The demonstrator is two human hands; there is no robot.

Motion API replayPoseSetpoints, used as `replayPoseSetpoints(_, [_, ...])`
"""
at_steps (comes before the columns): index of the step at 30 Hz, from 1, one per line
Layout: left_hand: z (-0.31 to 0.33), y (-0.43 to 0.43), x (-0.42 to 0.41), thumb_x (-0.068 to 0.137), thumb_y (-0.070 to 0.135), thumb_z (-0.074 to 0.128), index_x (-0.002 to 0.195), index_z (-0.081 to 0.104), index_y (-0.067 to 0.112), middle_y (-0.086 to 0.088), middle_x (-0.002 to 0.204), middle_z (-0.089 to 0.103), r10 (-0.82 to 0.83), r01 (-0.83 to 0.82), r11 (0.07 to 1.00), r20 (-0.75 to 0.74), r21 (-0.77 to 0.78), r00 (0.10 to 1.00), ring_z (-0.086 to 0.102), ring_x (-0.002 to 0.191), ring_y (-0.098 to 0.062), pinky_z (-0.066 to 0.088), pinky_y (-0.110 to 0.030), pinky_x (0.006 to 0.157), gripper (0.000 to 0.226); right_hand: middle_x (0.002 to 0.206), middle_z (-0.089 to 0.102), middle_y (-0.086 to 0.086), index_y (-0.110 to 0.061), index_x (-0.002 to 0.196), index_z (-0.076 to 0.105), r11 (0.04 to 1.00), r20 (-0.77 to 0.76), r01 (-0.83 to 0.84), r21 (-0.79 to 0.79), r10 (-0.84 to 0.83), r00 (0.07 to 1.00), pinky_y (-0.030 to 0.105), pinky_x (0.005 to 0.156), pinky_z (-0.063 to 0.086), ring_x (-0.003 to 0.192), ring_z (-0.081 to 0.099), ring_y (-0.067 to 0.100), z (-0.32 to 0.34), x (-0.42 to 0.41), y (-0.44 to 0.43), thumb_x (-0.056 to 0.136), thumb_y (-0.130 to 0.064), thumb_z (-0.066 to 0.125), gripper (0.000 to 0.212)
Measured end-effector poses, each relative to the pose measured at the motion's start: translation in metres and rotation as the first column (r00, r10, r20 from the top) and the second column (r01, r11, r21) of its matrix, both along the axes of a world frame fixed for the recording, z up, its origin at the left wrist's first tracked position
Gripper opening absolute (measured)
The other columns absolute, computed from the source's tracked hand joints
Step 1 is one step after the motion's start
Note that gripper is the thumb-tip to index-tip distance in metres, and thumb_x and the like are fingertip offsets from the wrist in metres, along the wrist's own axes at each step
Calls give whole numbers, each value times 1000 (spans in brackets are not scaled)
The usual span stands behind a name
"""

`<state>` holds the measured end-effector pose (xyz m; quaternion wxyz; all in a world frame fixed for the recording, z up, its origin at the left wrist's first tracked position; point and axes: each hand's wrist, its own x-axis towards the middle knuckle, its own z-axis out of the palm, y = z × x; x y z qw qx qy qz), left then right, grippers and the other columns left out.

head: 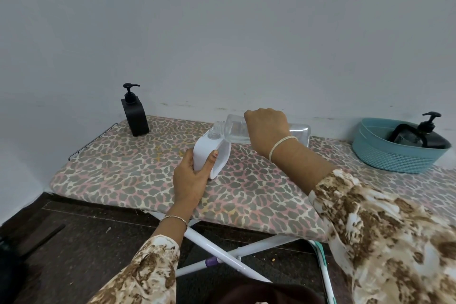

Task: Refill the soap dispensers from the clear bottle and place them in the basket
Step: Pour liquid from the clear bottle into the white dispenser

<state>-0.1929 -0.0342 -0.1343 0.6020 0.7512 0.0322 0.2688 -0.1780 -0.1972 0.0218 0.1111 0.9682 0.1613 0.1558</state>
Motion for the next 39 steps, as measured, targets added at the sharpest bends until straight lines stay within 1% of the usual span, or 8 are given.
replayPoseSetpoints(10, [-1,0,1,74,71,65,95,57,57,16,98,69,-4,4,1000,-6,-14,1000,68,89,-6,60,-43,70,27,63,37,-2,-12,102,55,1000,9,-8,4,8,1000,28,61,35,67,46,19,0,2,0,83,2,53,24])
replayPoseSetpoints(15, [0,-1,1,73,72,64,92,56,58,16,97,69,1,-1,1000,3,4,1000,67,89,-4,59,-42,73,26,63,37,-2,-13,102,55,1000,6,0,-3,0,1000,28,59,34,57,41,15,1,2,0,82,2,53,25])
replayPoseSetpoints(18, [0,-1,1,74,71,64,95,56,58,17,99,69,-3,3,1000,2,-1,1000,67,90,-3,60,-41,74,27,63,37,-2,-12,102,56,1000,11,-3,-1,3,1000,28,59,34,65,45,18,1,3,0,82,2,54,25])
replayPoseSetpoints(23, [-1,0,1,74,72,64,96,56,57,17,99,69,-1,1,1000,4,1,1000,67,91,-4,60,-42,74,28,63,37,-2,-12,101,56,1000,13,-8,6,8,1000,28,60,35,67,46,19,0,3,1,82,2,53,25])
replayPoseSetpoints(26, [-1,0,1,74,71,64,101,57,53,17,101,69,-5,5,1000,2,-5,1000,66,92,-3,60,-41,76,32,62,37,-2,-12,100,55,1000,18,-6,0,6,1000,28,59,35,63,44,17,0,3,0,81,3,53,24])
replayPoseSetpoints(31, [0,1,0,75,68,66,97,56,60,18,100,69,-16,16,1000,-2,-20,1000,66,91,-2,60,-40,75,25,62,38,-2,-12,99,54,1000,4,13,-12,-13,1000,26,52,32,54,38,13,1,3,1,81,3,53,24])
replayPoseSetpoints(35, [-1,2,0,74,71,65,97,57,59,18,101,69,-32,32,999,-6,-29,999,67,92,-4,60,-43,73,27,63,38,-2,-13,97,53,1000,1,17,-15,-17,1000,27,57,33,51,32,11,1,3,2,81,4,53,22])
replayPoseSetpoints(39, [0,1,1,75,68,66,98,57,59,19,102,69,-40,39,999,-8,-37,999,66,93,-1,59,-41,77,26,62,38,-2,-14,90,47,1000,6,20,-18,-20,1000,26,54,34,51,33,12,1,3,3,81,4,53,21])
